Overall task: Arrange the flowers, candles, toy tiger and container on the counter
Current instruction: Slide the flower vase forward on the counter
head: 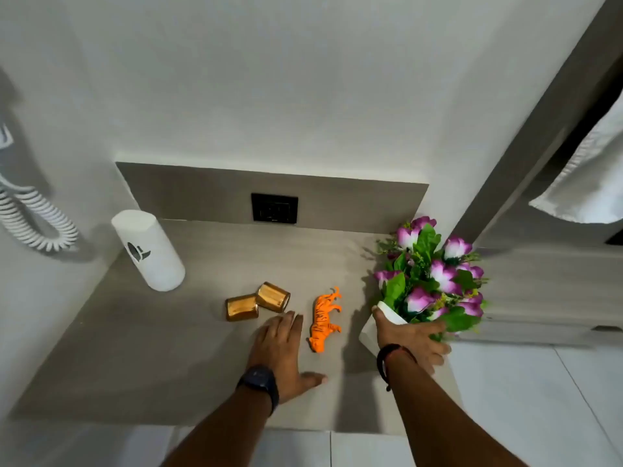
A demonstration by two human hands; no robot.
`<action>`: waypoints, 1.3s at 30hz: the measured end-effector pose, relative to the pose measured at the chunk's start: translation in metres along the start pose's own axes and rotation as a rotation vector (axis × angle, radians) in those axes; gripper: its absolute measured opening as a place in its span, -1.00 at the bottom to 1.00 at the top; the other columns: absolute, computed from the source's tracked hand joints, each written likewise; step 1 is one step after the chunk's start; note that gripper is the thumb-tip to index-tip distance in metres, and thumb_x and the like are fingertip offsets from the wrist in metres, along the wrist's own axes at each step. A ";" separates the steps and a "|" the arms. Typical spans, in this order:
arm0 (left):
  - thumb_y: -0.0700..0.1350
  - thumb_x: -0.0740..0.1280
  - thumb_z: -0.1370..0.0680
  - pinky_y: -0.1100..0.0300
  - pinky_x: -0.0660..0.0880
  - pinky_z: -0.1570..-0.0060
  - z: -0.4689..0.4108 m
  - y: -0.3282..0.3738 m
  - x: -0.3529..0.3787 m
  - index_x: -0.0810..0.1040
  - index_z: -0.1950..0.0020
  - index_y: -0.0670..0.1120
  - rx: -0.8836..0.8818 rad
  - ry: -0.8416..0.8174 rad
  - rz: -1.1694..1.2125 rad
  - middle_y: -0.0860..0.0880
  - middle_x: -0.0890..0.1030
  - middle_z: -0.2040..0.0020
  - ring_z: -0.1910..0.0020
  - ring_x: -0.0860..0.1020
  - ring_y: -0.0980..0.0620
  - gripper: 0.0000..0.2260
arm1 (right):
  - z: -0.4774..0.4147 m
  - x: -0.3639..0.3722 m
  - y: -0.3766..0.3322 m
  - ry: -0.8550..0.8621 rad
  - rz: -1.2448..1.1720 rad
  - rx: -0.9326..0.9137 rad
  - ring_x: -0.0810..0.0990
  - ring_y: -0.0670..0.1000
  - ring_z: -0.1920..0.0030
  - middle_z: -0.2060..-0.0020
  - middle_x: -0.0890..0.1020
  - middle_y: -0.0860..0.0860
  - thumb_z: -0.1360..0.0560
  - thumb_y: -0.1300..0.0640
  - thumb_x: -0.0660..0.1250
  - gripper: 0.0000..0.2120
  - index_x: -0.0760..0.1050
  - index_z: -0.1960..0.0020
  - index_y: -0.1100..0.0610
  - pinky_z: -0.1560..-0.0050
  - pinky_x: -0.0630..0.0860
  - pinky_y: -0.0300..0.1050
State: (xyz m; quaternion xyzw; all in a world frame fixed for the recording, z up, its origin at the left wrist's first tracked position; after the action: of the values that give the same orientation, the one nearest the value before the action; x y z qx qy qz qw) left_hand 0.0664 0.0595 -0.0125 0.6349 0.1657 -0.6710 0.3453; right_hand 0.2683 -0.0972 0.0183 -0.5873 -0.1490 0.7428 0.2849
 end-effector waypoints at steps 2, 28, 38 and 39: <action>0.58 0.13 -0.21 -0.06 0.04 -0.45 0.002 -0.006 0.014 -0.08 -0.52 -0.09 -0.037 -0.026 -0.009 -0.12 0.06 -0.55 -0.49 0.04 -0.12 0.11 | 0.000 0.012 0.009 -0.039 -0.078 0.071 0.38 0.38 -0.23 -0.30 0.31 0.39 -0.15 -0.32 0.53 0.19 -0.05 -0.49 0.15 -0.20 0.37 0.23; 0.67 0.04 -0.09 0.05 -0.13 -0.45 -0.042 -0.020 0.052 -0.12 -0.53 -0.08 -0.089 0.097 0.175 -0.02 0.01 -0.56 -0.52 -0.08 -0.04 0.23 | -0.092 0.088 -0.089 -0.010 -0.530 -0.410 0.52 0.25 -0.19 -0.24 0.51 0.26 -0.23 0.12 0.57 0.04 0.00 -0.50 0.13 -0.20 0.42 0.00; 0.67 0.07 -0.10 0.03 -0.10 -0.42 -0.041 -0.018 0.051 -0.03 -0.53 -0.09 -0.082 0.109 0.177 -0.04 0.12 -0.54 -0.51 0.03 -0.07 0.21 | -0.115 0.120 -0.076 -0.216 -0.424 -0.306 0.53 0.22 -0.18 -0.12 0.62 0.20 -0.35 0.15 0.52 -0.62 0.59 -0.12 0.27 -0.29 0.40 0.07; 0.67 0.07 -0.10 0.03 -0.10 -0.42 -0.041 -0.018 0.051 -0.03 -0.53 -0.09 -0.081 0.106 0.174 -0.04 0.12 -0.54 -0.51 0.03 -0.08 0.21 | -0.114 0.118 -0.076 -0.202 -0.435 -0.312 0.54 0.22 -0.17 -0.10 0.63 0.20 -0.34 0.16 0.52 -0.65 0.60 -0.09 0.25 -0.28 0.41 0.08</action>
State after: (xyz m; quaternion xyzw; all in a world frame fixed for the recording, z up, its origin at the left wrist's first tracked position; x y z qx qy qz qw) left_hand 0.0870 0.0861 -0.0709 0.6671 0.1549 -0.5965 0.4185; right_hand 0.3786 0.0209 -0.0626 -0.5012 -0.4117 0.6870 0.3276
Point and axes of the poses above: each hand's wrist, its own z-axis away from the middle knuckle, its own x-axis out of the palm, y = z × x, the point moved 9 cm from there along -z, towards the middle knuckle
